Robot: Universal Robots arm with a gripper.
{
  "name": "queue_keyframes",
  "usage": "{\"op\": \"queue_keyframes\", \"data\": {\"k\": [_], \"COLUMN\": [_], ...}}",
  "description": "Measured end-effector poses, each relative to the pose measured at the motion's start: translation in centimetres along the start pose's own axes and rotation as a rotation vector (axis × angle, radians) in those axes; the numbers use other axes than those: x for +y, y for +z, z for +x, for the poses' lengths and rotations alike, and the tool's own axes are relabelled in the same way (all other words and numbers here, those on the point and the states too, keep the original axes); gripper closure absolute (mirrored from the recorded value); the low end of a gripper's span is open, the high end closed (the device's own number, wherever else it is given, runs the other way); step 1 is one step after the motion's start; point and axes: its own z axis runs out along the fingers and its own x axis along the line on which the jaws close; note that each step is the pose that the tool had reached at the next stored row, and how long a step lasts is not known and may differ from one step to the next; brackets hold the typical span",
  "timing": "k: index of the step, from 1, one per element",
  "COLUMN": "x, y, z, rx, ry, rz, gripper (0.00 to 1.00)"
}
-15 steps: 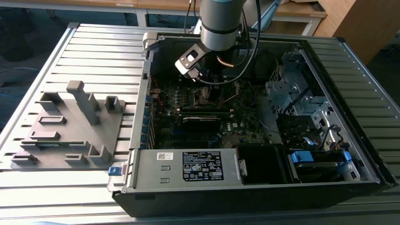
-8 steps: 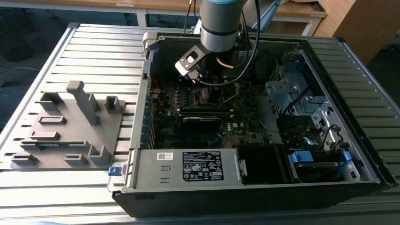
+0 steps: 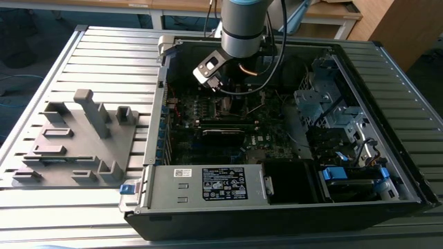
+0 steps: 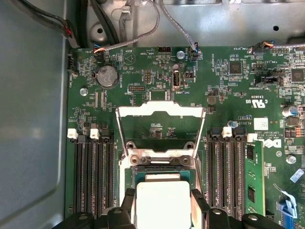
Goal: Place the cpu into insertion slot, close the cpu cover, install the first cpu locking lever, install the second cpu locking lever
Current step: 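Place the cpu into insertion slot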
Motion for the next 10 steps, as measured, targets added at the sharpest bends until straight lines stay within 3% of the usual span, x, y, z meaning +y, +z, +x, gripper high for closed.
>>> {"op": "queue_keyframes", "data": {"k": [3,10], "x": [-0.02,-0.17], "y": [0.11,0.37], "z": [0.05,0.33], "rx": [-0.0048,-0.0053], "ry": [0.000,0.000], "rz": [0.0000,-0.0001], "gripper": [0.46,0.46]}}
